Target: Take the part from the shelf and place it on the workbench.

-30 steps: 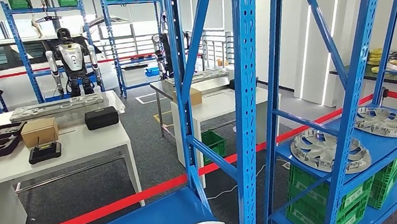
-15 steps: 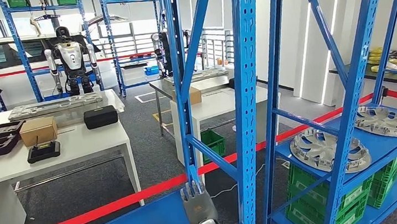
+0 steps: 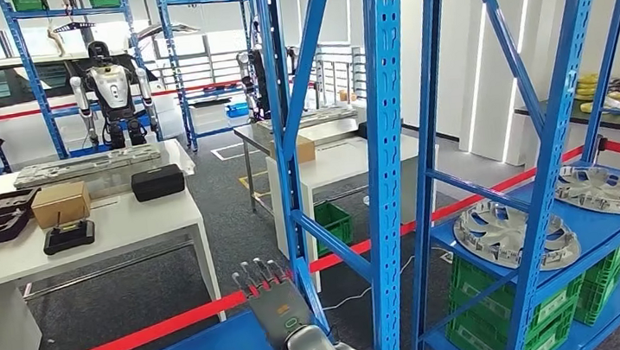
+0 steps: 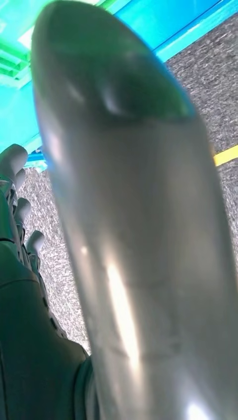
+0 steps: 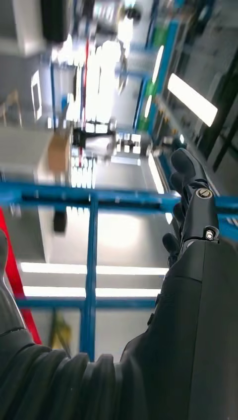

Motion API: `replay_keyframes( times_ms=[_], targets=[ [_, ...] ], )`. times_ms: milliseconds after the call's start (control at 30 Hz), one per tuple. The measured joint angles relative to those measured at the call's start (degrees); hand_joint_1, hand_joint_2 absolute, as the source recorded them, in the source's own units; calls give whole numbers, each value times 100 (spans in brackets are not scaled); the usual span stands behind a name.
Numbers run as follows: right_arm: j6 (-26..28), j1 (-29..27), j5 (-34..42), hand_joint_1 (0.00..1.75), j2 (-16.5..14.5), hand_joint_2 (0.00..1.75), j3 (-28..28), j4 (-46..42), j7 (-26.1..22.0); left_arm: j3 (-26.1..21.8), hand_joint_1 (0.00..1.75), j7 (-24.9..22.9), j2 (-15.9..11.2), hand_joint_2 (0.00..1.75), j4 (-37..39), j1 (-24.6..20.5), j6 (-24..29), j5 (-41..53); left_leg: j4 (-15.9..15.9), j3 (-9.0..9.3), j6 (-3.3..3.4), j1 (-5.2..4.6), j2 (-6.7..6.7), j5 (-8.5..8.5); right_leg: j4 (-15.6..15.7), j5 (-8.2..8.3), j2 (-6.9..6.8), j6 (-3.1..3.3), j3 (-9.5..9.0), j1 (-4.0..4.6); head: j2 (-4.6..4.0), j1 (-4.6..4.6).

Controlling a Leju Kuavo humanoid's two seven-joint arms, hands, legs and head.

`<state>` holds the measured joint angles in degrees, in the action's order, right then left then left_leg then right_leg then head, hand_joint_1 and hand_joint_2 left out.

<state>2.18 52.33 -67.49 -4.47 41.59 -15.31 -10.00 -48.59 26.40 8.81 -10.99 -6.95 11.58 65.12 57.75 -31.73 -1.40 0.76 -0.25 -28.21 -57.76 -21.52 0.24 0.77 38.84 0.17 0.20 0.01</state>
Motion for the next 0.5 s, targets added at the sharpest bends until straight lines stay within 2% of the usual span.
replay_keyframes(
  times_ms=[100, 200, 433, 500],
  targets=[
    [107, -129, 217, 0, -62, 175, -224, -15, -478, 0, 0, 0, 2, 0, 0, -11, -14, 13, 0, -2, 0, 0, 0, 0, 0, 0, 0, 0, 0, 0, 0, 1],
    [-1, -248, 329, 0, -136, 175, -395, -15, -749, 0, 0, -1, 2, 0, -2, -13, -19, 5, 0, -9, 0, 0, 2, -1, 0, 0, 0, 0, 1, -2, 0, 1],
    [-292, -420, 530, 0, -269, 175, -660, -15, -932, 0, 0, -1, 2, 0, -1, -6, -18, -38, 0, -7, 0, 0, 0, -1, 0, 0, -1, 0, 2, -1, 0, 0],
    [-371, -437, 563, 0, -293, 87, -722, -15, -925, 0, 0, -3, 2, 0, -1, -6, -17, -47, 0, -7, 0, 0, 0, -1, 0, 0, 0, 0, 2, -1, 0, 0]
  ],
)
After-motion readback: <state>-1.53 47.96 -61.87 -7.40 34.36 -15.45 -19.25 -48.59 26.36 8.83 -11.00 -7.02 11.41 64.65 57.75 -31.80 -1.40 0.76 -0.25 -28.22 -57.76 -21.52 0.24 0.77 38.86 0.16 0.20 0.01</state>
